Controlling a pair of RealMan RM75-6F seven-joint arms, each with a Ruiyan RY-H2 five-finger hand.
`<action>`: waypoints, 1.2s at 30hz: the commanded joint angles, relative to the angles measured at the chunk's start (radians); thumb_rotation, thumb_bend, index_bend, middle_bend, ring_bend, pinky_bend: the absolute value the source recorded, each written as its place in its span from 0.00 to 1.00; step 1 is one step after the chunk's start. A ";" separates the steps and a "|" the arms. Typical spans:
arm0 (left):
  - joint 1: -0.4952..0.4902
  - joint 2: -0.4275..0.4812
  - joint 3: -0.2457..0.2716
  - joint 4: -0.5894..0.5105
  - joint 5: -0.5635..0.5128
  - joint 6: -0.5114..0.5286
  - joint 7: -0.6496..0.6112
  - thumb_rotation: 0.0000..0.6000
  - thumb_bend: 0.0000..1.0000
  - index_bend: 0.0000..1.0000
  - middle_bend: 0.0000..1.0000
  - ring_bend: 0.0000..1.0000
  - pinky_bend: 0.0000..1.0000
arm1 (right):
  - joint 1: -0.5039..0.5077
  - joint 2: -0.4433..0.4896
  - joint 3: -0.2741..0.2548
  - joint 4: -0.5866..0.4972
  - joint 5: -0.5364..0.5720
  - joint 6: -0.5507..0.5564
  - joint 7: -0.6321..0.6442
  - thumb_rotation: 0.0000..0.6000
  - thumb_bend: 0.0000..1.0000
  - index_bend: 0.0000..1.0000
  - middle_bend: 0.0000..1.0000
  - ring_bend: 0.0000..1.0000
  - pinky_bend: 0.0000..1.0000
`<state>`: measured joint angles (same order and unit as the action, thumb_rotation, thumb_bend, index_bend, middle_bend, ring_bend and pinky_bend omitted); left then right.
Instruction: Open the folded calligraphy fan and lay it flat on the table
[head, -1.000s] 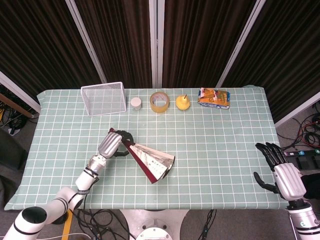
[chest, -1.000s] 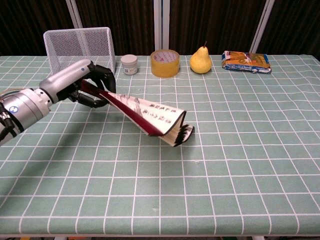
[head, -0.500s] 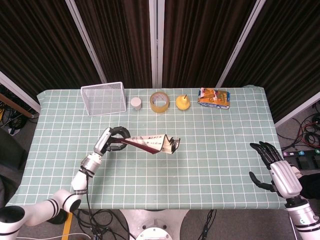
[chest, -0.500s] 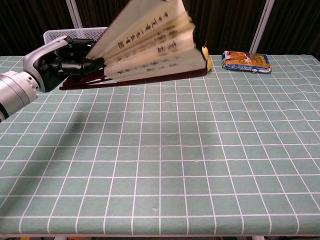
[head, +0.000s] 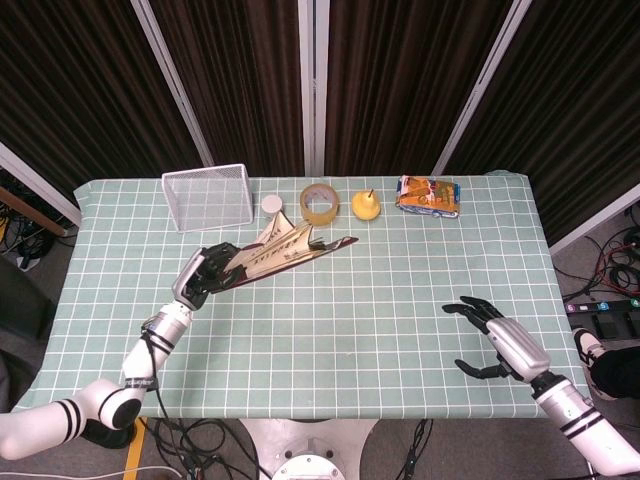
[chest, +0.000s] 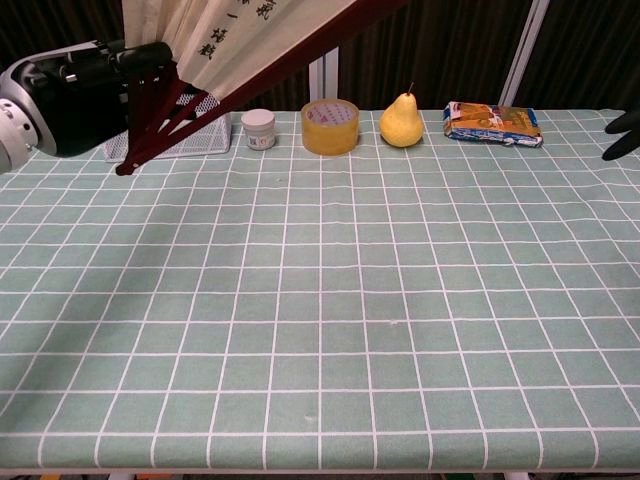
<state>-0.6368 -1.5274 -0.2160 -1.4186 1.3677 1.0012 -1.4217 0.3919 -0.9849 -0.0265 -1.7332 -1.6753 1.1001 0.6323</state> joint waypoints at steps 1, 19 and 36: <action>0.006 0.020 -0.009 -0.039 -0.007 -0.015 -0.009 1.00 0.41 0.60 0.51 0.40 0.46 | 0.063 -0.075 0.049 -0.015 0.095 -0.073 0.126 1.00 0.04 0.14 0.17 0.00 0.03; -0.005 0.024 -0.005 -0.142 0.027 -0.030 0.103 1.00 0.41 0.60 0.52 0.40 0.46 | 0.223 -0.297 0.260 -0.035 0.363 -0.230 0.323 1.00 0.04 0.03 0.14 0.00 0.04; -0.023 0.023 -0.023 -0.155 0.000 -0.104 0.069 1.00 0.41 0.59 0.51 0.40 0.46 | 0.205 -0.529 0.350 -0.045 0.549 -0.043 0.091 1.00 0.33 0.73 0.63 0.52 0.61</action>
<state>-0.6603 -1.5061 -0.2393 -1.5722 1.3645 0.9006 -1.3466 0.5997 -1.5040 0.3153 -1.7750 -1.1366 1.0507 0.7344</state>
